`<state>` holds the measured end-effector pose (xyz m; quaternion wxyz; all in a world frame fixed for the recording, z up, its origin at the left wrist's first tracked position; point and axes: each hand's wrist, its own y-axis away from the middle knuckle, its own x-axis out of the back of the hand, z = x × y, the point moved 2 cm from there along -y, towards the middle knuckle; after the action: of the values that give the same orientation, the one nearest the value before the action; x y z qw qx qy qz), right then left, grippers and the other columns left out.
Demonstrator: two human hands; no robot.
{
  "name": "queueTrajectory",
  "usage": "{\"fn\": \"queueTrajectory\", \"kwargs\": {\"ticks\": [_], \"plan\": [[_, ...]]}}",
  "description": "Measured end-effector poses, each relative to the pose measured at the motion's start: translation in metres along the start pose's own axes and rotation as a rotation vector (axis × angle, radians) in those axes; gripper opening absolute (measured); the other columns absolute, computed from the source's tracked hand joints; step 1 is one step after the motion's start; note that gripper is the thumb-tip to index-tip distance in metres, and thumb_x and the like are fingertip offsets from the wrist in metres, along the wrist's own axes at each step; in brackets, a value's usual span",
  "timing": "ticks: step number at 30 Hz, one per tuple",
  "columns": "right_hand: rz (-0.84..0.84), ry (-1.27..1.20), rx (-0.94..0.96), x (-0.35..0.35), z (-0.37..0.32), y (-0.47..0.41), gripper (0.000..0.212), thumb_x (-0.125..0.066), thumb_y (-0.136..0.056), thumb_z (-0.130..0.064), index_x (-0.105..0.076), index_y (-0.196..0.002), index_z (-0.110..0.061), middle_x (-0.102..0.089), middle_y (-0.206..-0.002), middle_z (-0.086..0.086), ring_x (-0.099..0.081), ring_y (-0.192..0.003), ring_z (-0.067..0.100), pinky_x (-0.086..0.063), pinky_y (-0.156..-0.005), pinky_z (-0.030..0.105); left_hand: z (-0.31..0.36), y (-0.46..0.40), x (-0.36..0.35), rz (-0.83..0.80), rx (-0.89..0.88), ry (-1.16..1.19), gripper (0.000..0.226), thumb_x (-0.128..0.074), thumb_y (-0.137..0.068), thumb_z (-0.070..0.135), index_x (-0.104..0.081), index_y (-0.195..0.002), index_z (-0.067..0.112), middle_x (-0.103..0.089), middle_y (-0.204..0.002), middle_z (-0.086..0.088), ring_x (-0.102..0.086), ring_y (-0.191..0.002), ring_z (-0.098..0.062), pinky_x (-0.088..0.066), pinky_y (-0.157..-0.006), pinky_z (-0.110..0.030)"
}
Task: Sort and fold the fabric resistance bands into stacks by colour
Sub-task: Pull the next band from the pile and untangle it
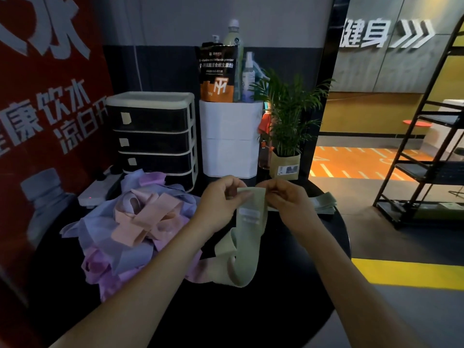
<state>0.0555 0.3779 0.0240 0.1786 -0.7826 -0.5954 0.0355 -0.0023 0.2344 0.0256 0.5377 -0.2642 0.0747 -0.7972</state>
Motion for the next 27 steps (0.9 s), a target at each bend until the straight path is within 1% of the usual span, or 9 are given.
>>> {"fn": "queueTrajectory", "kwargs": {"ticks": [3,5,8,12,15,18,21,24,27], "plan": [[-0.028,-0.017,0.018,0.003,-0.007,0.0,0.02,-0.051,-0.09,0.001,-0.067,-0.101,-0.005,-0.068,-0.089,0.003,-0.063,-0.08,0.008,-0.05,-0.076,0.021,0.003,-0.005,-0.002,0.012,-0.024,-0.008,0.014,-0.067,-0.084,0.01,-0.059,-0.076,0.018,-0.051,-0.06,0.01,-0.045,-0.05,0.004,-0.035,-0.054,-0.009],[-0.053,0.205,0.089,0.003,-0.012,-0.004,0.011,-0.06,-0.089,-0.013,-0.068,-0.095,-0.009,-0.068,-0.086,0.003,-0.061,-0.074,0.009,-0.049,-0.069,0.017,0.005,-0.007,-0.004,0.02,-0.048,0.017,0.013,-0.07,-0.082,0.013,-0.06,-0.075,0.018,-0.056,-0.065,0.005,-0.048,-0.057,-0.001,-0.04,-0.059,-0.013],[-0.002,0.384,0.125,0.001,-0.012,-0.014,0.007,-0.063,-0.087,-0.02,-0.068,-0.084,-0.016,-0.068,-0.082,0.006,-0.062,-0.075,0.021,-0.05,-0.068,0.028,0.004,-0.009,-0.006,0.052,-0.036,0.088,0.014,-0.07,-0.081,0.011,-0.059,-0.078,0.017,-0.059,-0.072,-0.003,-0.053,-0.069,-0.013,-0.044,-0.067,-0.022],[0.141,0.186,0.13,0.004,-0.018,-0.024,0.011,-0.063,-0.087,-0.011,-0.068,-0.078,-0.014,-0.064,-0.076,-0.003,-0.064,-0.08,0.026,-0.054,-0.079,0.049,-0.023,-0.001,-0.017,-0.153,0.088,0.132,0.026,-0.075,-0.076,0.008,-0.062,-0.085,0.029,-0.069,-0.087,0.002,-0.064,-0.084,-0.016,-0.051,-0.081,-0.035],[0.292,0.088,0.103,0.021,-0.019,-0.033,0.023,-0.063,-0.086,-0.017,-0.063,-0.068,-0.031,-0.061,-0.072,-0.008,-0.064,-0.08,0.032,-0.054,-0.073,0.055,-0.048,0.009,-0.021,-0.247,0.128,-0.056,0.019,-0.076,-0.07,0.02,-0.063,-0.079,0.029,-0.066,-0.08,0.005,-0.059,-0.076,-0.008,-0.047,-0.073,-0.03],[0.446,0.039,0.068,0.042,-0.011,-0.038,0.023,-0.063,-0.086,-0.018,-0.063,-0.066,-0.03,-0.06,-0.071,-0.003,-0.058,-0.075,0.026,-0.053,-0.073,0.057,-0.061,0.01,-0.016,-0.285,0.162,-0.196,0.026,-0.072,-0.078,0.01,-0.059,-0.07,0.031,-0.059,-0.067,0.014,-0.052,-0.063,0.001,-0.041,-0.065,-0.023],[0.565,-0.012,0.024,0.058,0.002,-0.039,0.022,-0.064,-0.083,-0.021,-0.063,-0.063,-0.031,-0.061,-0.071,-0.001,-0.057,-0.075,0.024,-0.052,-0.075,0.058,-0.065,0.006,-0.009,-0.337,0.16,-0.424,0.028,-0.069,-0.08,0.015,-0.054,-0.063,0.031,-0.056,-0.065,0.014,-0.053,-0.066,-0.009,-0.042,-0.065,-0.028],[0.608,-0.026,-0.024,0.065,0.016,-0.038,0.021,-0.064,-0.084,-0.021,-0.063,-0.066,-0.031,-0.064,-0.075,0.003,-0.061,-0.079,0.028,-0.052,-0.076,0.057,-0.065,0.004,-0.003,-0.312,0.154,-0.555,0.015,-0.066,-0.083,0.023,-0.057,-0.07,0.024,-0.06,-0.078,0.005,-0.059,-0.077,-0.019,-0.048,-0.074,-0.038],[0.644,-0.05,-0.061,0.067,0.023,-0.036,0.02,-0.063,-0.088,-0.02,-0.063,-0.069,-0.027,-0.064,-0.078,0.006,-0.063,-0.081,0.029,-0.055,-0.076,0.055,-0.066,0.007,0.0,-0.32,0.154,-0.639,0.035,-0.061,-0.087,0.036,-0.043,-0.059,0.025,-0.047,-0.072,0.007,-0.051,-0.07,-0.016,-0.044,-0.069,-0.036]]}}
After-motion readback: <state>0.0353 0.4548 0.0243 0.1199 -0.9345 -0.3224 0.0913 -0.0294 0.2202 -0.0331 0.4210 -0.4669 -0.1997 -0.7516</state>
